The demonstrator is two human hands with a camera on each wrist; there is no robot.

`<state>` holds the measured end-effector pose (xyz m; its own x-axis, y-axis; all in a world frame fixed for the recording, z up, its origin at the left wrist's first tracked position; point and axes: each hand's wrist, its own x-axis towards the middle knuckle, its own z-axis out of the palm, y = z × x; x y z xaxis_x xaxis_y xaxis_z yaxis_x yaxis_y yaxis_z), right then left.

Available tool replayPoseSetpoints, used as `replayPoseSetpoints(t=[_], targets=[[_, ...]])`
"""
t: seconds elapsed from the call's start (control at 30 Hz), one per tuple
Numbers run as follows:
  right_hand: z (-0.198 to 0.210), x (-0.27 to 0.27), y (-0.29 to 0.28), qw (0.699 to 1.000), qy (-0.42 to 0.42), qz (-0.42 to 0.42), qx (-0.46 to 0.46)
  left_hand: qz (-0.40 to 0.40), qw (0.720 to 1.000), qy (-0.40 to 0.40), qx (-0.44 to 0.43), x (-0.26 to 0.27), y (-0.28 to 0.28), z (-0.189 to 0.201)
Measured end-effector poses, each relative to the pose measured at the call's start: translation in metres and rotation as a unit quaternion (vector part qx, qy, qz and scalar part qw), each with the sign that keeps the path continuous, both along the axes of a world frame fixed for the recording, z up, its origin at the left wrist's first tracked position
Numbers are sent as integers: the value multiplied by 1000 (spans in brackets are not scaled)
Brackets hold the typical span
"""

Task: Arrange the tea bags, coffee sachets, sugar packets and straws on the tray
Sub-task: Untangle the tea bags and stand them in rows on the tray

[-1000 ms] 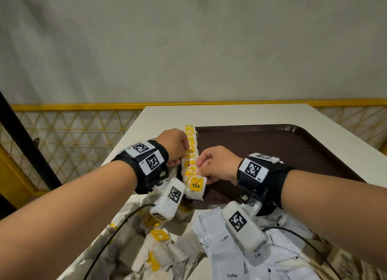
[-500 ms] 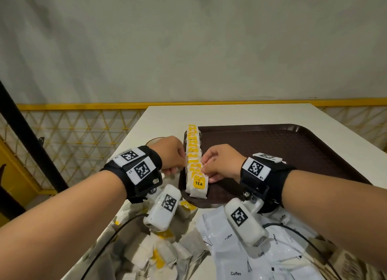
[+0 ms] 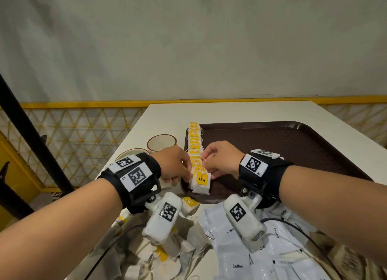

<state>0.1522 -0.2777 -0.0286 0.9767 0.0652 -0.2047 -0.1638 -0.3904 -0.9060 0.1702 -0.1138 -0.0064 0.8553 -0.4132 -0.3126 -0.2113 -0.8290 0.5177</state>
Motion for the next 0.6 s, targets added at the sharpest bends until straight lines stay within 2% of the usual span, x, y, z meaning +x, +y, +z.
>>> replayPoseSetpoints(t=[0.1,0.27,0.4,0.5,0.6], targets=[[-2,-1,0,1000,3,-5,9,27,999,-23,-9,0,0,1],[-1,-1,-5,999,19,-16,20,34,999,-18,0,0,0,4],[3,-5,-12,999,19,-26,20,70,997,-22,-24,2,2,10],[9,-11,-17,998,57,30,-7,19,999,-18,28,-1,4,13],[10,-19,-14,984,86,118,-102,-39,993,-37,101,-7,0,8]])
